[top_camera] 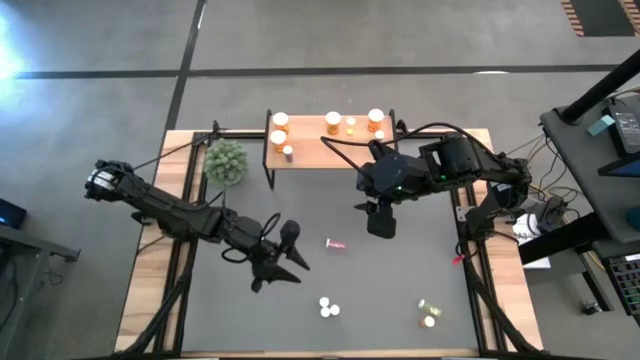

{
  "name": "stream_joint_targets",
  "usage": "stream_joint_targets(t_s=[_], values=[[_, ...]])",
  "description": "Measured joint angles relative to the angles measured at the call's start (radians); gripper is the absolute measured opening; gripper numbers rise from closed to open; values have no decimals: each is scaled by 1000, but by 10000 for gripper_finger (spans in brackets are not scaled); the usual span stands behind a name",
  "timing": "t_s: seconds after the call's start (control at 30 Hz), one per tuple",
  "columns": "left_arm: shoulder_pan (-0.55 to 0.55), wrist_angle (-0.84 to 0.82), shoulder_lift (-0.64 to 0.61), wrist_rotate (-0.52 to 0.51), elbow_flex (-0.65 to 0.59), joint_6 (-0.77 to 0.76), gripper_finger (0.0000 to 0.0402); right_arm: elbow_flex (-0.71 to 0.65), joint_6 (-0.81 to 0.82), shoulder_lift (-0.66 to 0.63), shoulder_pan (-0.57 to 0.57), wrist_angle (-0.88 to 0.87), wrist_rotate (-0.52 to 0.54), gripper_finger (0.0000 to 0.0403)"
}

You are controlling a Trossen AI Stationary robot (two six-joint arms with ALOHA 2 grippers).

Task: Pick and place medicine bottles onto shelf by color
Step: Put the small yellow pill bottle on the shelf

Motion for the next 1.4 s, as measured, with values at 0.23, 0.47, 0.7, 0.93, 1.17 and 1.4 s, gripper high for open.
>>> stream_joint_targets(t_s=[0.23, 0.47, 0.7, 0.93, 1.17, 1.4], values=[[-36, -2, 18, -27, 0, -6, 171, 0, 0, 0, 0, 0, 0, 199], [-37, -3, 108, -54, 1, -6, 171, 0, 0, 0, 0, 0, 0, 199], [-36, 69, 219, 2, 28, -5, 171, 0, 0, 0, 0, 0, 0, 199], [-36, 124, 325, 72, 78, 29, 171, 0, 0, 0, 0, 0, 0, 199], [-28, 124, 392, 72, 118, 24, 171, 0, 0, 0, 0, 0, 0, 199], [-29, 135, 415, 78, 124, -30, 171, 0, 0, 0, 0, 0, 0, 199]])
